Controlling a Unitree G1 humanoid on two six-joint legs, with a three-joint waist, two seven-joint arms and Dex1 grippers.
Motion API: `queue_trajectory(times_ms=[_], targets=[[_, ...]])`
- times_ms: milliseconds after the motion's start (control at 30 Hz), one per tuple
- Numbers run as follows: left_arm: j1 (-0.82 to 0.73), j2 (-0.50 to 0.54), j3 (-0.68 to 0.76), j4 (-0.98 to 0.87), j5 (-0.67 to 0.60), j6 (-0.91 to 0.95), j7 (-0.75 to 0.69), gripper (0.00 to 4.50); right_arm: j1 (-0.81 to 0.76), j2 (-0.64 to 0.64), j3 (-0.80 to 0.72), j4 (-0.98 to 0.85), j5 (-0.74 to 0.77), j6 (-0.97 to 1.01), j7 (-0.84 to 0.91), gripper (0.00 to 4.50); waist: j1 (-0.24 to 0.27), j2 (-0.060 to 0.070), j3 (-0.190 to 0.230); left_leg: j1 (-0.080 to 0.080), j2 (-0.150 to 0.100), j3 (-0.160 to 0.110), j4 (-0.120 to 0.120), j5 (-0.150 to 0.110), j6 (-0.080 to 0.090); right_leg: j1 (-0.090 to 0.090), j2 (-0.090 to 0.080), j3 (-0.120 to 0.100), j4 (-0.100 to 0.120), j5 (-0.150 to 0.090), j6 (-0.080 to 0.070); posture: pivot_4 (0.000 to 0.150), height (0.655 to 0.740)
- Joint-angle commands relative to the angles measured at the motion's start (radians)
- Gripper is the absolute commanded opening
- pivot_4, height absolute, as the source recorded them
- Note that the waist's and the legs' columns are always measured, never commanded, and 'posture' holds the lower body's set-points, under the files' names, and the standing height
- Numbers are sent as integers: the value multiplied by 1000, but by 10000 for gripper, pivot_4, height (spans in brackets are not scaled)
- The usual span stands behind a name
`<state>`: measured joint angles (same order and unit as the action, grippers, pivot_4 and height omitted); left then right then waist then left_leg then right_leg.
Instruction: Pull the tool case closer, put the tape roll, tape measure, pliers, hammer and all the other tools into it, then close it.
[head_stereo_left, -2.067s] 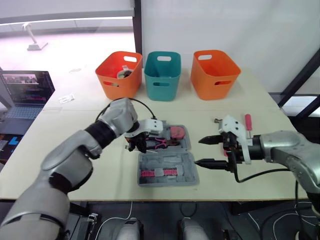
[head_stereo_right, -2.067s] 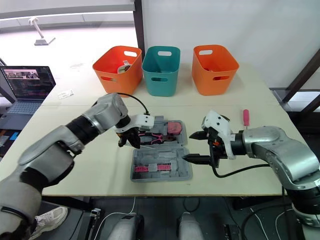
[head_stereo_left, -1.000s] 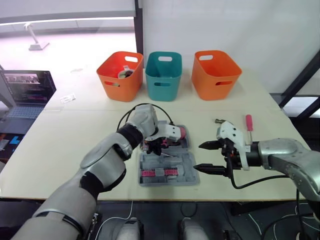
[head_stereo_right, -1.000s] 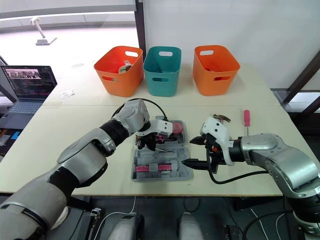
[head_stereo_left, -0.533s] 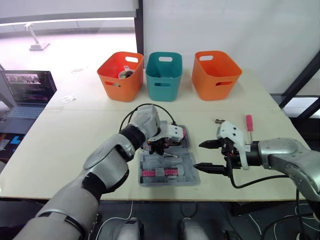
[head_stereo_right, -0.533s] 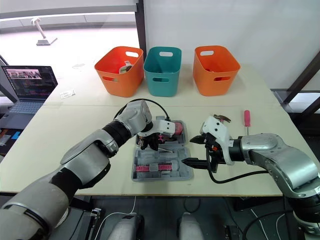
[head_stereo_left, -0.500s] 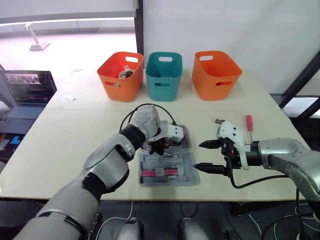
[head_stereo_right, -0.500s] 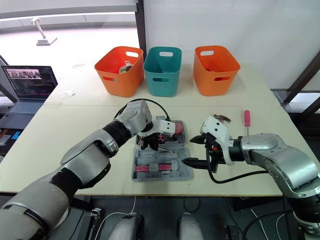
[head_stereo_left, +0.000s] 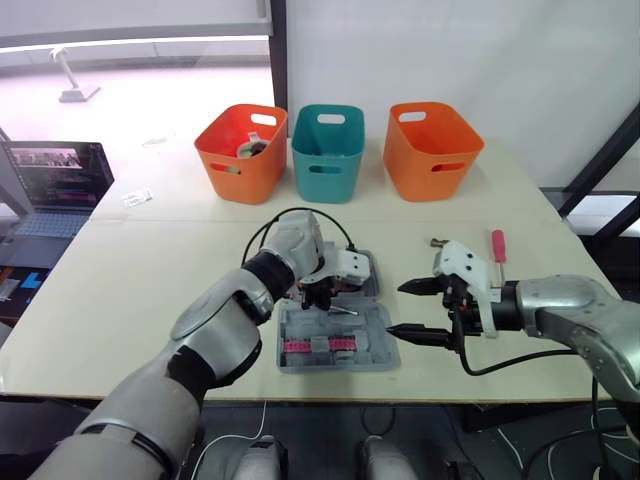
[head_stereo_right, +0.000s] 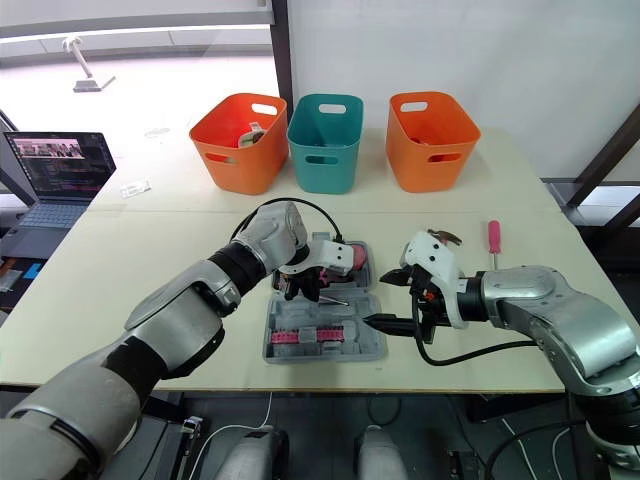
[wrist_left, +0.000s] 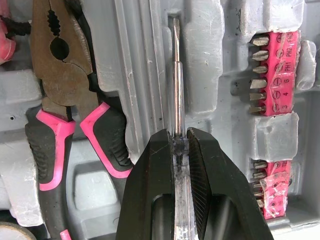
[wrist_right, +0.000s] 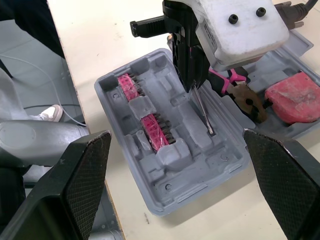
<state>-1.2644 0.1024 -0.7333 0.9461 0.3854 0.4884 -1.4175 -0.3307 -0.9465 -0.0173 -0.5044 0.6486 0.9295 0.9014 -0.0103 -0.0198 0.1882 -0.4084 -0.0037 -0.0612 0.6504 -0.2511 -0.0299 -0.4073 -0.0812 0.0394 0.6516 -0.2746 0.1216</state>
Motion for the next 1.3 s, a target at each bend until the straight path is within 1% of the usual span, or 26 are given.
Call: queue_trajectory(times_ms=[33,133,200,267,300,333,367,433,533,633,700,767,833,900,967,1000,1067,1100,1133,1167,1200,1233,1300], targets=[[29,-22,-5,15,17,10,2,249,-21,-2,-12,-11,-6,-20,-3,45000,0,0,0,0,0,0,0,0,0,0,0,0,0,0,0,1500,7400],[27,-27,-3,16,21,18,0,249,-25,0,-7,-7,-11,-26,-2,45000,0,0,0,0,0,0,0,0,0,0,0,0,0,0,0,1500,7400],[23,-28,3,18,23,22,4,9880,-26,-1,-7,-6,-13,-28,-1,45000,0,0,0,0,0,0,0,0,0,0,0,0,0,0,0,1500,7400],[15,-18,8,6,23,25,-14,17948,-28,-1,-5,-3,-16,-30,1,45000,1,1,0,0,0,0,0,0,0,1,0,0,0,0,0,1500,7400],[9,-14,11,3,23,28,-24,24234,-29,-1,-4,0,-17,-32,3,45000,0,0,0,0,0,0,0,0,0,1,0,0,0,0,0,1500,7400],[5,-11,13,1,23,28,-30,29501,-30,0,-2,3,-19,-34,4,45000,-1,0,0,0,0,0,0,0,0,1,0,0,0,0,0,1500,7400],[-1,-6,15,-1,24,27,-36,33590,-32,-1,2,7,-22,-37,7,45000,0,1,0,0,0,0,0,0,0,0,0,0,0,0,0,1500,7400],[-6,-1,18,-3,27,25,-44,33590,-33,-1,7,12,-25,-41,10,45000,-1,1,0,0,0,0,0,0,0,0,0,0,1,0,0,1500,7400],[-20,28,39,-62,9,48,-79,33590,-50,4,17,19,-28,-43,15,45000,-7,1,0,0,0,0,0,0,0,0,0,0,1,0,0,1500,7400],[-7,86,68,-181,-20,63,-117,33590,-63,6,26,28,-31,-46,22,45000,-8,1,0,0,0,0,0,0,0,-2,0,0,1,0,0,1500,7400],[21,126,136,-288,-70,90,-100,33590,-68,4,28,34,-33,-49,28,45000,-7,1,0,0,0,0,-1,0,0,-2,0,0,2,0,0,1500,7400],[66,148,237,-387,-139,101,-47,33590,-70,2,29,37,-36,-51,33,45000,-6,1,0,0,0,0,0,0,0,-2,0,1,2,0,0,1500,7400],[126,182,296,-479,-176,80,-5,33590,-70,1,30,40,-38,-54,38,45000,-4,1,0,0,0,0,0,0,0,-2,0,1,1,0,0,1500,7400],[220,242,372,-601,-243,37,4,33590,-73,-2,36,44,-39,-60,47,45000,-8,1,0,0,0,0,0,0,0,-2,0,1,1,0,0,1500,7400],[342,287,462,-730,-353,0,-18,33590,-88,1,50,54,-44,-65,56,45000,-13,2,0,0,1,0,-1,0,0,-2,0,2,2,0,0,1500,7400],[377,297,481,-766,-383,30,-15,31352,-94,2,55,58,-47,-67,60,45000,-13,2,0,0,1,1,-1,0,0,-3,0,2,3,0,0,1500,7400],[417,318,496,-803,-442,158,-26,24929,-106,4,65,69,-55,-75,70,45000,-5,2,0,0,1,0,0,0,-1,-3,0,1,3,0,0,1500,7400],[435,323,510,-816,-484,177,-41,20012,-111,5,70,74,-59,-80,75,45000,-1,2,0,0,1,0,1,0,-1,-2,0,1,3,0,0,1500,7400],[464,324,533,-825,-523,173,-42,14507,-121,8,78,81,-64,-83,79,45000,1,2,0,0,0,0,1,1,-1,-2,0,1,3,0,0,1500,7400],[486,316,548,-814,-524,154,8,9074,-131,10,86,87,-68,-87,83,45000,1,2,0,0,0,0,2,0,-1,-1,0,1,3,0,0,1500,7400],[511,316,546,-791,-504,104,54,3803,-139,12,92,91,-70,-89,88,45000,1,2,0,0,0,0,3,0,-1,0,-1,1,2,0,0,1500,7400],[538,322,530,-768,-474,25,88,250,-146,14,96,95,-71,-90,92,45000,0,2,0,0,0,0,3,0,-1,0,-1,1,1,0,0,1500,7400],[575,299,536,-711,-479,-52,136,250,-159,18,108,103,-78,-94,101,45000,-1,2,0,0,0,0,2,0,-1,0,-1,1,1,0,1,1500,7400]])
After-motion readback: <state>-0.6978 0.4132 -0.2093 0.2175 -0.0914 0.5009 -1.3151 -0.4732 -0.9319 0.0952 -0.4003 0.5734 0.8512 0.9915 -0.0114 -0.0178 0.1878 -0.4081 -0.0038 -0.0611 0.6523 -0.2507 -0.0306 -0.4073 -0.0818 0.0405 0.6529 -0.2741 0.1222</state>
